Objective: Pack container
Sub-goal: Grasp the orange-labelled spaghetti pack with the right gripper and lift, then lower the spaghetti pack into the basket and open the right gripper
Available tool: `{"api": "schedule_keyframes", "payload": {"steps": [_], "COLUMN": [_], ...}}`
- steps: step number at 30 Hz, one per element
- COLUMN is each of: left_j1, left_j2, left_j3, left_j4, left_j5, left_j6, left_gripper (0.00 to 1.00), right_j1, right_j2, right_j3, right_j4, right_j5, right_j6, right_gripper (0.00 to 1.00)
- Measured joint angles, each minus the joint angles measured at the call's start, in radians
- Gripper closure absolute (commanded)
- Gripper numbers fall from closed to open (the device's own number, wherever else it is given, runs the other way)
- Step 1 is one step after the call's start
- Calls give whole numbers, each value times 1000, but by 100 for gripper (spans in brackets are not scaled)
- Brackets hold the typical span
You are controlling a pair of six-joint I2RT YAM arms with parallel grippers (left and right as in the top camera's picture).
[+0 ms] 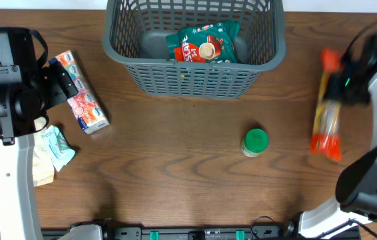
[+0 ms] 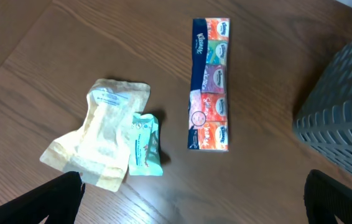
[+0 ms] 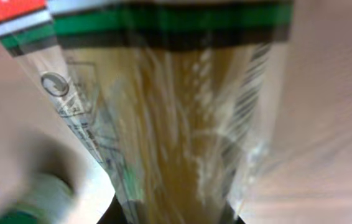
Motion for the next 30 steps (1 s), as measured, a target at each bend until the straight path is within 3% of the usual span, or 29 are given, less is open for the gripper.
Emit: {"api": "schedule_keyframes", "payload": {"steps": [5, 11, 17, 20, 30], "left_j1": [0, 0, 0, 0, 0], "left_j2": [0, 0, 0, 0, 0], "left_j3": [0, 0, 0, 0, 0], "left_j4": [-1, -1, -3, -10, -29], "left_j5": [0, 0, 0, 0, 0], "left_j6": [0, 0, 0, 0, 0], "left_gripper": [2, 1, 1, 1, 1], "right_j1": [87, 320, 574, 645, 667], "right_j2": [0, -1, 2, 31, 332], "right_j3": [374, 671, 711, 711, 715], "right_j4": [0, 69, 178, 235, 230], "right_j5": [-16, -62, -107, -121, -168], "right_j6": [8, -252, -595, -701, -888], "right_gripper": [99, 99, 99, 99, 99]}}
